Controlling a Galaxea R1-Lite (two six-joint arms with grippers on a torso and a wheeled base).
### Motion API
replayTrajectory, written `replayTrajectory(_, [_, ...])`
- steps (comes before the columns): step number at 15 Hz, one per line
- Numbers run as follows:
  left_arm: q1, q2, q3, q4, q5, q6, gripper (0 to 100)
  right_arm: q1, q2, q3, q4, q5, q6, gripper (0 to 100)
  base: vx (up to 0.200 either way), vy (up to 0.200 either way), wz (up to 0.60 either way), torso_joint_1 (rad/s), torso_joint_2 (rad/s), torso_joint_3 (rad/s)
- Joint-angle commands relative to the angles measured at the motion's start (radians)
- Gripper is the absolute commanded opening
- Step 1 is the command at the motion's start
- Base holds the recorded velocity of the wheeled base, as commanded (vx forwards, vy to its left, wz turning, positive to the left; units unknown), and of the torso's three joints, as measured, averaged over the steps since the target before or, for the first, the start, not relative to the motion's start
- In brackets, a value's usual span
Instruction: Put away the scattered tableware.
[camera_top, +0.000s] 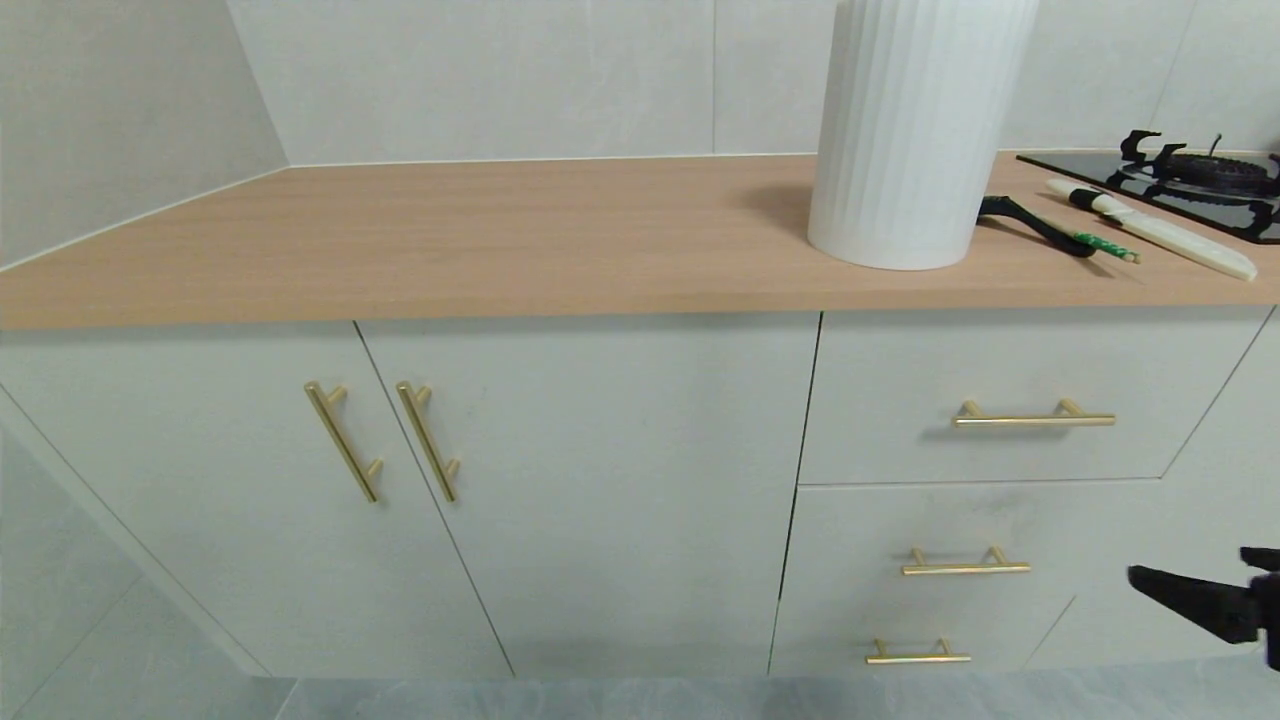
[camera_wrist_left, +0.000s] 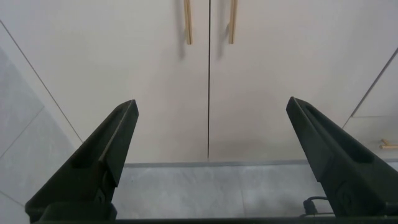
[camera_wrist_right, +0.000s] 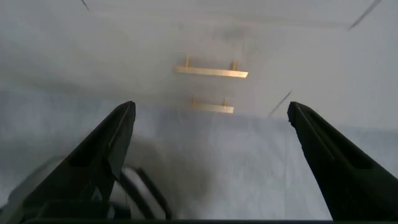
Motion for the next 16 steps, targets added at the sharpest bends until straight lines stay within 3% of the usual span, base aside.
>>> replayTrajectory(1, [0.000, 0.000, 0.000, -0.001, 0.000, 0.000, 100, -0.009, 0.441, -0.042, -0.126, 0.000, -0.004, 100, 0.000, 0.000, 0.00, 0.000, 0.00, 0.000])
replayTrajectory(2, [0.000, 0.000, 0.000, -0.001, 0.000, 0.000, 100, -0.009, 0.447, -0.042, -0.129, 0.000, -0.004, 100, 0.000, 0.000, 0.00, 0.000, 0.00, 0.000])
replayTrajectory(3, [0.000, 0.000, 0.000, 0.001, 0.000, 0.000, 100, -0.015, 0.568, -0.036, -0.210, -0.001, -0.002, 100, 0.000, 0.000, 0.00, 0.000, 0.00, 0.000])
replayTrajectory(7, [0.000, 0.000, 0.000, -0.001, 0.000, 0.000, 100, -0.035, 0.696, -0.007, -0.406, -0.004, -0.001, 100, 0.000, 0.000, 0.00, 0.000, 0.00, 0.000])
replayTrajectory(10, [0.000, 0.000, 0.000, -0.001, 0.000, 0.000, 100, -0.034, 0.811, 0.028, -0.586, -0.075, -0.001, 100, 0.000, 0.000, 0.00, 0.000, 0.00, 0.000])
replayTrajectory(11, [0.000, 0.000, 0.000, 0.001, 0.000, 0.000, 100, -0.034, 0.900, 0.056, -0.727, -0.119, -0.001, 100, 0.000, 0.000, 0.00, 0.000, 0.00, 0.000])
replayTrajectory(16, [0.000, 0.000, 0.000, -0.001, 0.000, 0.000, 100, -0.032, 1.176, 0.139, -1.265, -0.127, -0.005, 100, 0.000, 0.000, 0.00, 0.000, 0.00, 0.000])
